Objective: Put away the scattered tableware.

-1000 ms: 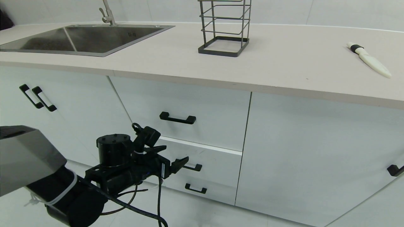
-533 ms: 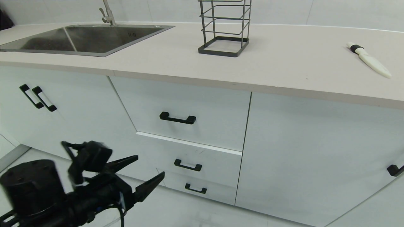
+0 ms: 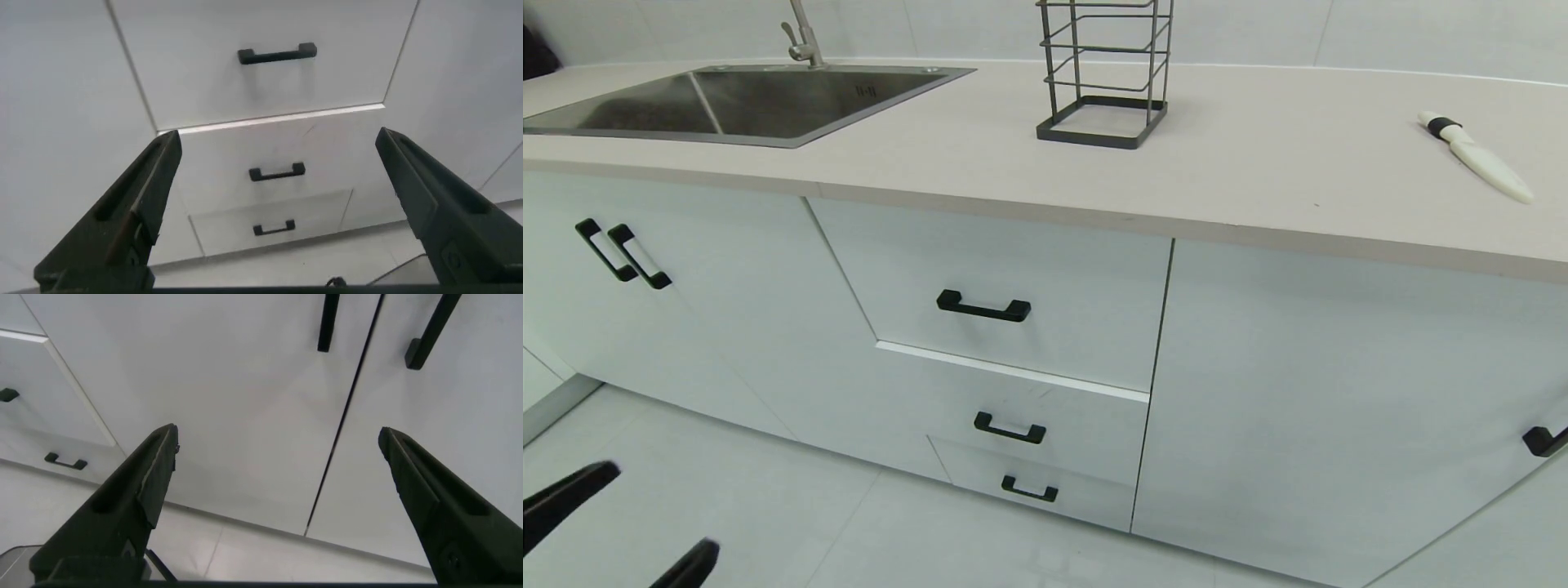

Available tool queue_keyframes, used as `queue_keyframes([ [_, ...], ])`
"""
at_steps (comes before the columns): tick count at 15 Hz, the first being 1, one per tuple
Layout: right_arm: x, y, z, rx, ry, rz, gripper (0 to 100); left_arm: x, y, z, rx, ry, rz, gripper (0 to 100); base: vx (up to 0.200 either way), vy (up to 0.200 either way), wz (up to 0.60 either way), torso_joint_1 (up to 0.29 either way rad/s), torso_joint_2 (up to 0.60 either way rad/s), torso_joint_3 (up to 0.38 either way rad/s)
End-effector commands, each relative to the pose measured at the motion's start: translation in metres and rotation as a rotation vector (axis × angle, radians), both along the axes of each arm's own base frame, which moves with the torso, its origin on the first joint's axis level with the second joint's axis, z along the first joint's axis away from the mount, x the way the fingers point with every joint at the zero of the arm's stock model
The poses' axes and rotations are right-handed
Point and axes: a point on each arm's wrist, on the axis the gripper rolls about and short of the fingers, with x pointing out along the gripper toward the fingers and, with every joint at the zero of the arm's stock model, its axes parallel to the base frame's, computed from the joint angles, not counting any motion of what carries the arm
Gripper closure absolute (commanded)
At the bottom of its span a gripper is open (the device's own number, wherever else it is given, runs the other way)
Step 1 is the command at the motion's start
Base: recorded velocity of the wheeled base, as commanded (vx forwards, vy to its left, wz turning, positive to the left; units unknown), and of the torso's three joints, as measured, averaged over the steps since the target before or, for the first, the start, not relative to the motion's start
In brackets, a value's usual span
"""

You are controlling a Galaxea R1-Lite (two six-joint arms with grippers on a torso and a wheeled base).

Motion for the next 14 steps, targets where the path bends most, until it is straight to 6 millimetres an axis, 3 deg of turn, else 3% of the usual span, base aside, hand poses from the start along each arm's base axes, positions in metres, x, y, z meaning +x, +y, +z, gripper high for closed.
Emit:
queue_keyframes([
  [1,0.000,0.000,0.000,-0.001,0.000,0.001,0,-0.061,0.009,-0.021,-0.013,-0.115,0.080,0,0.000,0.000,0.00,0.000,0.00,0.000],
  [5,0.000,0.000,0.000,-0.001,0.000,-0.001,0,-0.054,0.010,-0.058,-0.005,-0.015,0.153,0,0.000,0.000,-0.60,-0.001,0.00,0.005],
  [7,0.000,0.000,0.000,-0.001,0.000,-0.001,0,-0.061,0.009,-0.075,0.033,0.033,0.288,0,0.000,0.000,-0.30,0.001,0.00,0.006],
  [11,0.000,0.000,0.000,-0.001,0.000,-0.001,0,-0.060,0.012,-0.080,0.044,0.086,0.439,0,0.000,0.000,0.00,0.000,0.00,0.000],
  [14,0.000,0.000,0.000,0.001,0.000,-0.002,0,-0.060,0.012,-0.080,0.030,0.090,0.438,0,0.000,0.000,0.00,0.000,0.00,0.000],
])
